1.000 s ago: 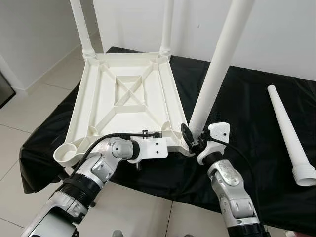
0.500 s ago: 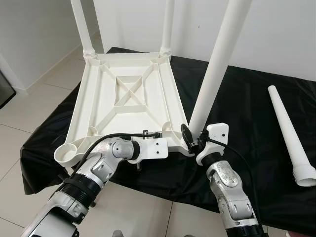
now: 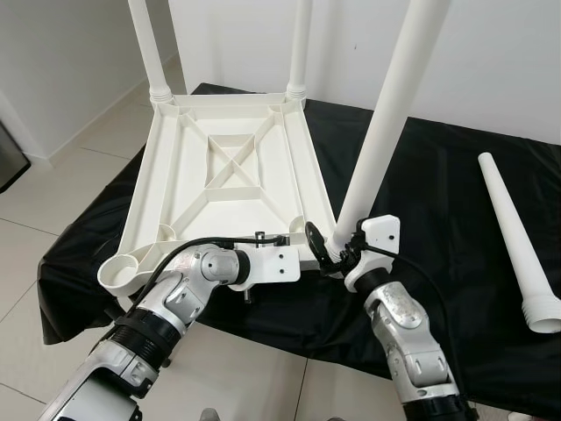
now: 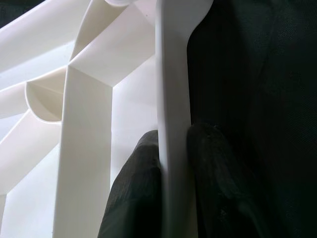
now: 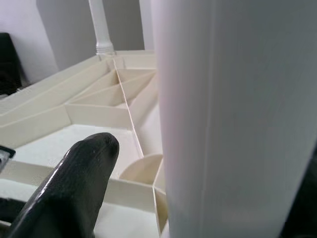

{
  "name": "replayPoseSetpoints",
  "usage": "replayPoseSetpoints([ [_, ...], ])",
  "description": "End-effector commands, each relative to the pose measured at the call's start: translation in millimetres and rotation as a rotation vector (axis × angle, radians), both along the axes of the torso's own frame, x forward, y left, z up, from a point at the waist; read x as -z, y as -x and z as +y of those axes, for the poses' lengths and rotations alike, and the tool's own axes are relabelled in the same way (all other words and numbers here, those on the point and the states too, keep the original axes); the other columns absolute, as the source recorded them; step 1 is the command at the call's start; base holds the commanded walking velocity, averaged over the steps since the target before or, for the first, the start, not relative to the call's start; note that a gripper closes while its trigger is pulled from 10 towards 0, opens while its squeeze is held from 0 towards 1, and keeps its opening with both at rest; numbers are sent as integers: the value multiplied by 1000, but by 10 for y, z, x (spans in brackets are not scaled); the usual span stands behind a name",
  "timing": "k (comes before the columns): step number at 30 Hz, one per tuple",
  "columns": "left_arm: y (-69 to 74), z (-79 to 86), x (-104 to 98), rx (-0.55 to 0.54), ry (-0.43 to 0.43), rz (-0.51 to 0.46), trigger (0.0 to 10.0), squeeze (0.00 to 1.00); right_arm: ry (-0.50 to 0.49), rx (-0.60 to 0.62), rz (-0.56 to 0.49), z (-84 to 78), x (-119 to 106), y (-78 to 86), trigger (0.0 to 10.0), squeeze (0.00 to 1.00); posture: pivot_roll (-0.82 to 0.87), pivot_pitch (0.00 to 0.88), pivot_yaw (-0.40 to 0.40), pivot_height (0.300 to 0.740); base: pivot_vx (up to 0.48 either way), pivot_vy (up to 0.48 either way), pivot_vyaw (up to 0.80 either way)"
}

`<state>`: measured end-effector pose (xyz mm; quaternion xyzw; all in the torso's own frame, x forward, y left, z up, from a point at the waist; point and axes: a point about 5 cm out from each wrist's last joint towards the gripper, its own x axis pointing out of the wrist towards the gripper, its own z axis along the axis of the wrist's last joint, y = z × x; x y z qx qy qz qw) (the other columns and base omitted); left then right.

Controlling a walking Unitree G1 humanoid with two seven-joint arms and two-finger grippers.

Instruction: Building children table

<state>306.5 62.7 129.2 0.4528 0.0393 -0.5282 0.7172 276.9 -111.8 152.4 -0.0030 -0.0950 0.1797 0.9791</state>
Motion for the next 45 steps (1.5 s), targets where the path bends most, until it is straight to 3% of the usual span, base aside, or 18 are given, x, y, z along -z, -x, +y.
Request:
replayPoseSetpoints([
  [1, 50, -84, 37, 31, 1, 3, 10000, 0, -9, -12, 13, -16, 29, -16, 10000, 1000, -17, 22, -22, 740, 0, 0, 0],
  [5, 46, -85, 34, 29, 3, 4, 10000, 0, 13, -40, 12, -80, 18, -57, 10000, 1000, -17, 24, -23, 740, 0, 0, 0],
  [6, 45, -85, 34, 28, 3, 4, 10000, 0, 17, -47, 13, -91, 17, -64, 10000, 396, -17, 24, -23, 740, 0, 0, 0],
  [9, 44, -85, 34, 28, 3, 3, 10000, 0, 20, -55, 17, -121, 13, -84, 10000, 396, -19, 25, -22, 740, 0, 0, 0],
  [10, 43, -86, 34, 28, 4, 3, 10000, 0, 31, -74, 22, -166, 11, -116, 10000, 0, -20, 25, -22, 740, 0, 0, 0],
  [23, 34, -79, 26, 26, 4, 2, 10000, 0, 120, -275, 77, -447, 28, -356, 10000, 0, -18, 28, -15, 740, 0, 0, 0],
  [34, 31, -77, 25, 26, 2, -1, 10000, 0, 169, -471, 94, -502, -38, -455, 10000, 0, -15, 20, -17, 740, 0, 0, 0],
  [45, 39, -77, 31, 28, -1, 0, 10000, 0, 180, -515, 72, -603, -113, -502, 10000, 0, -18, 10, -13, 740, 0, 0, 0],
])
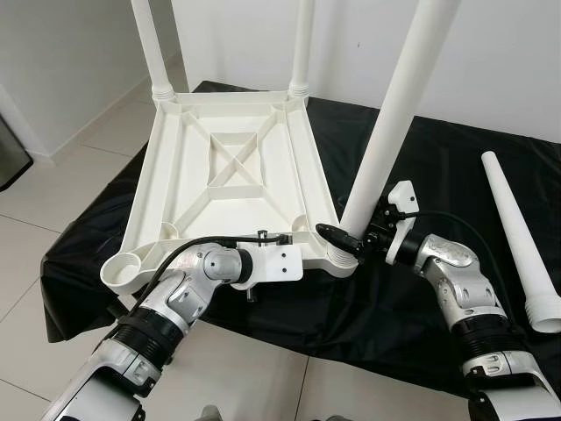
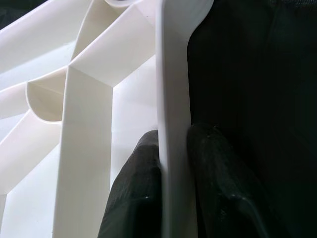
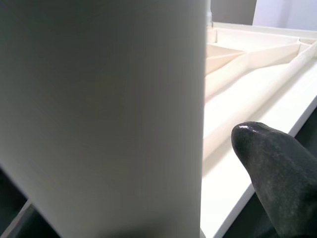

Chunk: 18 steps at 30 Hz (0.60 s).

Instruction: Building children table

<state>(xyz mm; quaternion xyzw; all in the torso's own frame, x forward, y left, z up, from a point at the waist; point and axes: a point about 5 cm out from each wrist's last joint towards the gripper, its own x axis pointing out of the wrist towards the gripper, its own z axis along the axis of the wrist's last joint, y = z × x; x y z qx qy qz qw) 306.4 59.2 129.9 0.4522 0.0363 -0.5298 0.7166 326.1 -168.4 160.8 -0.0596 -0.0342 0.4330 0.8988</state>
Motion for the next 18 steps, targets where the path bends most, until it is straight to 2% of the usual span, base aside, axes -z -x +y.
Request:
replayPoseSetpoints([
  [1, 38, -44, 39, 23, -5, 1, 10000, 0, -11, -3, -11, -44, -30, -4, 10000, 0, -19, 8, -13, 740, 0, 0, 0],
  [2, 38, -47, 39, 24, -5, 2, 10000, 0, -12, -14, -8, -47, -27, 9, 5804, 0, -20, 7, -11, 740, 0, 0, 0],
  [3, 37, -49, 38, 24, -4, 1, 10000, 0, -11, -23, -8, -50, -24, 21, 4431, 0, -21, 7, -11, 740, 0, 0, 0],
  [5, 36, -50, 38, 25, -4, 1, 10000, 0, -10, -31, -8, -53, -21, 25, 4431, 0, -21, 7, -11, 740, 0, 0, 0],
  [6, 39, -56, 40, 30, -6, 1, 10000, 0, -13, -42, 0, -67, -7, 39, 0, 0, -27, 4, -8, 740, 0, 0, 0],
  [13, 47, -62, 47, 34, -6, 4, 10000, 0, -1, -47, -6, -86, 7, 40, 0, 0, -28, 1, -8, 740, 0, 0, 0],
  [14, 48, -64, 49, 35, -6, 4, 10000, 0, 8, -39, -11, -91, 8, 31, 2000, 0, -28, 0, -8, 740, 0, 0, 0],
  [15, 48, -64, 49, 35, -6, 4, 10000, 0, 8, -39, -11, -91, 8, 31, 2000, 0, -28, 0, -8, 740, 0, 0, 0],
  [16, 50, -67, 51, 35, -5, 5, 10000, 0, 8, -48, -10, -87, 7, 30, 5725, 0, -25, 0, -11, 740, 0, 0, 0],
  [17, 50, -66, 51, 34, -5, 6, 10000, 0, 7, -42, -13, -84, 5, 28, 10000, 0, -25, 0, -12, 740, 0, 0, 0],
  [18, 50, -66, 51, 34, -5, 6, 10000, 0, 7, -42, -13, -84, 5, 28, 10000, 0, -25, 0, -12, 740, 0, 0, 0],
])
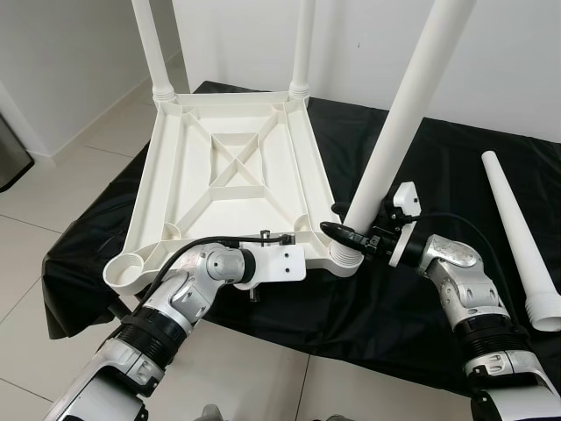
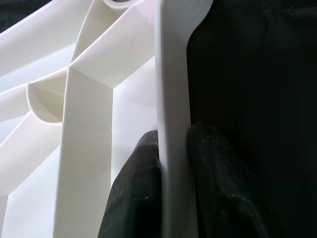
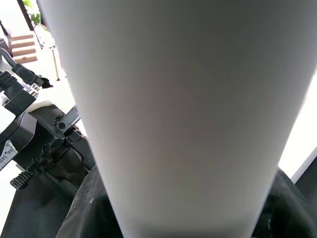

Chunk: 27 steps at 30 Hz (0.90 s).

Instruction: Building children table

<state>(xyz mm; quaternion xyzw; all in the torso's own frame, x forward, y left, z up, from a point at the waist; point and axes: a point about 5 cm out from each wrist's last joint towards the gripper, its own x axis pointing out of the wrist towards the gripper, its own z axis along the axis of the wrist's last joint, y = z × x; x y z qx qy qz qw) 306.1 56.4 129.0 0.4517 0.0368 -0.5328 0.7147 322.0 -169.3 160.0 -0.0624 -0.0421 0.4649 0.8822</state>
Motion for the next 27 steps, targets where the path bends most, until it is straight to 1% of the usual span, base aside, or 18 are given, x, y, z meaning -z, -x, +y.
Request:
replayPoseSetpoints([
  [1, 47, -37, 42, 27, -4, 2, 10000, 0, 4, 35, -2, -73, -6, -15, 10000, 0, -25, 0, -12, 740, 0, 0, 0],
  [7, 50, -39, 44, 26, -3, 3, 10000, 0, -26, 37, 3, -35, -8, 13, 10000, 0, -25, 0, -15, 740, 0, 0, 0],
  [15, 54, -44, 42, 32, -4, 2, 10000, 0, -77, 80, 10, 0, 5, 73, 10000, 0, -29, 3, -14, 740, 0, 0, 0],
  [19, 55, -47, 41, 34, -5, 2, 10000, 0, -90, 113, 6, 7, 11, 98, 10000, 0, -31, 4, -14, 740, 0, 0, 0],
  [22, 54, -49, 41, 36, -5, 3, 10000, 0, -121, 159, -1, 37, 10, 162, 10000, 0, -35, 11, -16, 740, 0, 0, 0],
  [27, 54, -51, 42, 37, -5, 4, 10000, 0, -139, 192, -11, 75, -18, 212, 10000, 0, -36, 15, -16, 740, 0, 0, 0],
])
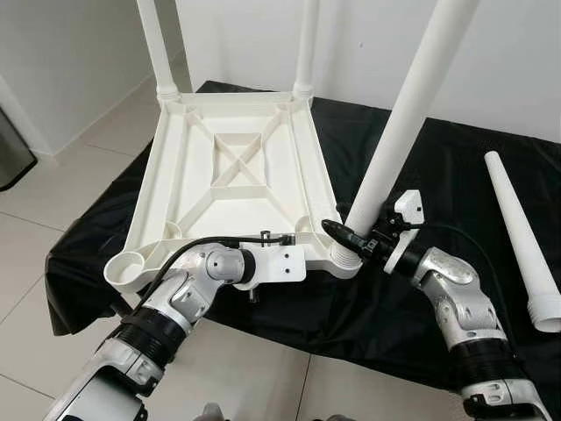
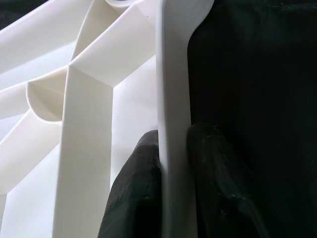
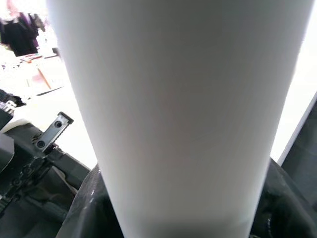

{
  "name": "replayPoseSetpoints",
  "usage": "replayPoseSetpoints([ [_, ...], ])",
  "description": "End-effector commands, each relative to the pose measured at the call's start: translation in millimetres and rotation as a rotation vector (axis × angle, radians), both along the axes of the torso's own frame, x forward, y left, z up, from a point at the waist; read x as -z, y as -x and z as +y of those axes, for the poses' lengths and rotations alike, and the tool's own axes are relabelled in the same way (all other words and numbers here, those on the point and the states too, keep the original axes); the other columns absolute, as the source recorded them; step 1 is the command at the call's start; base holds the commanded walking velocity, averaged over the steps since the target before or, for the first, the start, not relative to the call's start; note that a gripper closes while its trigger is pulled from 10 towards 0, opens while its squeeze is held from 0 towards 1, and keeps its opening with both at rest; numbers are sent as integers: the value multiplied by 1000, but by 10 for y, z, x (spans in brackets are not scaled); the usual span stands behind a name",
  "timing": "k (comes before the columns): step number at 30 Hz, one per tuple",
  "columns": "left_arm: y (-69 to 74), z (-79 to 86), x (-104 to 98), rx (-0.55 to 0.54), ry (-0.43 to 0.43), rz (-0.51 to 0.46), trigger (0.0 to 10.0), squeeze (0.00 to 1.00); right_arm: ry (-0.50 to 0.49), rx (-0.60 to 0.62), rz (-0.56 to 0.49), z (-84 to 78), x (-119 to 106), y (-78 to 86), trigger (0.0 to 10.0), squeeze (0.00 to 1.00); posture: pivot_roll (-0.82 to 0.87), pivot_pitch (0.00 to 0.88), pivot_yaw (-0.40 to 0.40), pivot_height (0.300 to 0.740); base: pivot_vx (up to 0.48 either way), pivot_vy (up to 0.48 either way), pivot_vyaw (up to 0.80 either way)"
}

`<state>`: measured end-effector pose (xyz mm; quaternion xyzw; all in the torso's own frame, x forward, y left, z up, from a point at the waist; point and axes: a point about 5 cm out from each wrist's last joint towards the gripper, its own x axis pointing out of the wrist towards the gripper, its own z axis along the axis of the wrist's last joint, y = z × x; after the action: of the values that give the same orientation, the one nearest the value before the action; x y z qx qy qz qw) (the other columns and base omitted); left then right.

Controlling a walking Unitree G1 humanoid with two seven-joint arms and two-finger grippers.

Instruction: Building children table

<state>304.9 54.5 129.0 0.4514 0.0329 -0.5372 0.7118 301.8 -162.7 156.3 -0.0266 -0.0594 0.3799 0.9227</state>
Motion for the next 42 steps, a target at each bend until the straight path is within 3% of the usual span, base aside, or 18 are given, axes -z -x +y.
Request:
replayPoseSetpoints([
  [1, 43, -31, 42, 24, -7, 5, 10000, 0, -50, 14, -12, 21, -64, 24, 10000, 0, -36, 16, -17, 740, 0, 0, 0],
  [21, 52, -27, 46, 22, -4, 11, 10000, 0, -82, 200, -45, 190, -130, 161, 10000, 0, -36, 31, -18, 740, 0, 0, 0],
  [32, 51, -22, 44, 20, -5, 13, 10000, 0, -147, 350, -27, 422, -65, 279, 10000, 0, -32, 34, -16, 740, 0, 0, 0],
  [42, 51, -33, 40, 23, -4, 9, 10000, 0, -120, 473, -3, 546, -4, 330, 10000, 0, -27, 25, -16, 740, 0, 0, 0],
])
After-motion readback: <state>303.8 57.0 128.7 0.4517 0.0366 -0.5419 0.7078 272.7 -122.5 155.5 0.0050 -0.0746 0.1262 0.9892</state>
